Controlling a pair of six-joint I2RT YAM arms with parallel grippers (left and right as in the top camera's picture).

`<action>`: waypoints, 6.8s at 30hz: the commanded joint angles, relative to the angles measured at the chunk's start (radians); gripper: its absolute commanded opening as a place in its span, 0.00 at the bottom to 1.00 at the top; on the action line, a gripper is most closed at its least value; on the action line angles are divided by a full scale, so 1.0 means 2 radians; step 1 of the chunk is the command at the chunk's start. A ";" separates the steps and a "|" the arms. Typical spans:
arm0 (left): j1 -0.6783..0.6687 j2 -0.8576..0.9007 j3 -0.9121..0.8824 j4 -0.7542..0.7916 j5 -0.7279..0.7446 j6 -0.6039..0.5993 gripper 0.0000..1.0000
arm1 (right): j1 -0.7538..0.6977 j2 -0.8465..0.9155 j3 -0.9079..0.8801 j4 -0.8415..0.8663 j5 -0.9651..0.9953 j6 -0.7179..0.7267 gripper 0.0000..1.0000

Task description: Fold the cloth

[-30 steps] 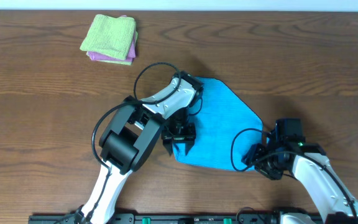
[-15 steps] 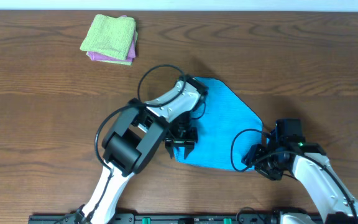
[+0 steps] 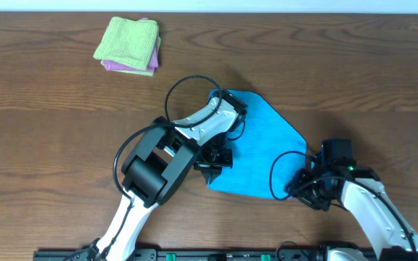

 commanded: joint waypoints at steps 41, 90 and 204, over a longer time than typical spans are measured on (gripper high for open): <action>0.125 -0.010 0.459 -0.107 -0.034 -0.058 0.06 | -0.003 0.009 0.345 0.062 0.076 -0.127 0.01; 0.043 -0.012 0.393 -0.080 -0.054 0.080 0.32 | -0.003 0.009 0.345 -0.025 0.081 -0.140 0.02; -0.020 -0.078 -0.244 0.862 -0.043 -0.337 0.06 | -0.003 0.009 0.345 -0.007 0.131 -0.201 0.11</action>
